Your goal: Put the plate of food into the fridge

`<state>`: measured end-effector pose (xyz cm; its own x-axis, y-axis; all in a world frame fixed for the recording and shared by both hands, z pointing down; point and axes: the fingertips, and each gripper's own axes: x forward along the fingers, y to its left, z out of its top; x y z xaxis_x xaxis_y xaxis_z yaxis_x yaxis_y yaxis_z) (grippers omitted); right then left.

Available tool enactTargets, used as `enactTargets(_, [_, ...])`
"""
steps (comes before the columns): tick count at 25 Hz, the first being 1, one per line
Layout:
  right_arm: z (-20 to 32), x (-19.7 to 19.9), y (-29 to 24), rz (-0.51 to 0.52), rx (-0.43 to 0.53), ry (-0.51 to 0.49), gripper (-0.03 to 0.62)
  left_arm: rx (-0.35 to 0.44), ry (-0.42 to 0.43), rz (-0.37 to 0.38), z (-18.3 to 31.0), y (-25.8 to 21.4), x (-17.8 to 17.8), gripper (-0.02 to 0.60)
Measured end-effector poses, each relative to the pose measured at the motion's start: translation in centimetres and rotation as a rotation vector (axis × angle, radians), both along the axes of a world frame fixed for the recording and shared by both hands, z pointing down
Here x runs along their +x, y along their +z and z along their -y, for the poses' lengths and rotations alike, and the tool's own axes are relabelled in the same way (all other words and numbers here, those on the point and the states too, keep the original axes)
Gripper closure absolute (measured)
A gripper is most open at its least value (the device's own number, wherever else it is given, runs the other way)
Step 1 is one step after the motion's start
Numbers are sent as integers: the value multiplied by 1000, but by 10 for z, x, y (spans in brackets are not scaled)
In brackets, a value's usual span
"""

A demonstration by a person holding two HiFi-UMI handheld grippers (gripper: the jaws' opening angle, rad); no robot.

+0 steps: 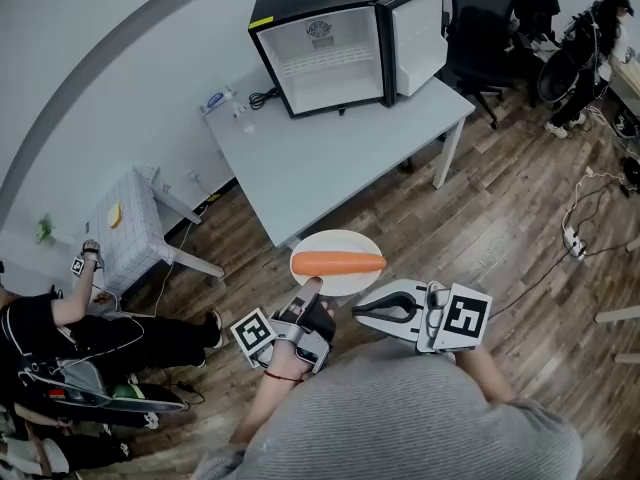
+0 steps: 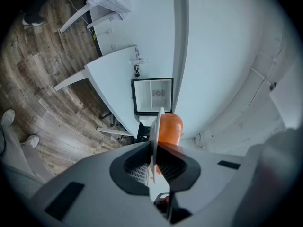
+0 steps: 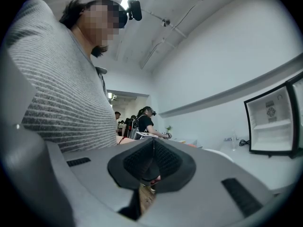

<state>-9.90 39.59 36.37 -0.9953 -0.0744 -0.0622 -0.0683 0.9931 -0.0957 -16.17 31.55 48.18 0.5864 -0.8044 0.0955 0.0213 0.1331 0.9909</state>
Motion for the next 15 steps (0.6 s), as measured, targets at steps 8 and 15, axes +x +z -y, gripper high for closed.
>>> enactTargets(8, [13,32,3,25,-7,35,579,4,-3,1,2,1,27,549])
enactTargets(15, [22,54,4,38,-14,30,579,3,-12,4,10,4,46,549])
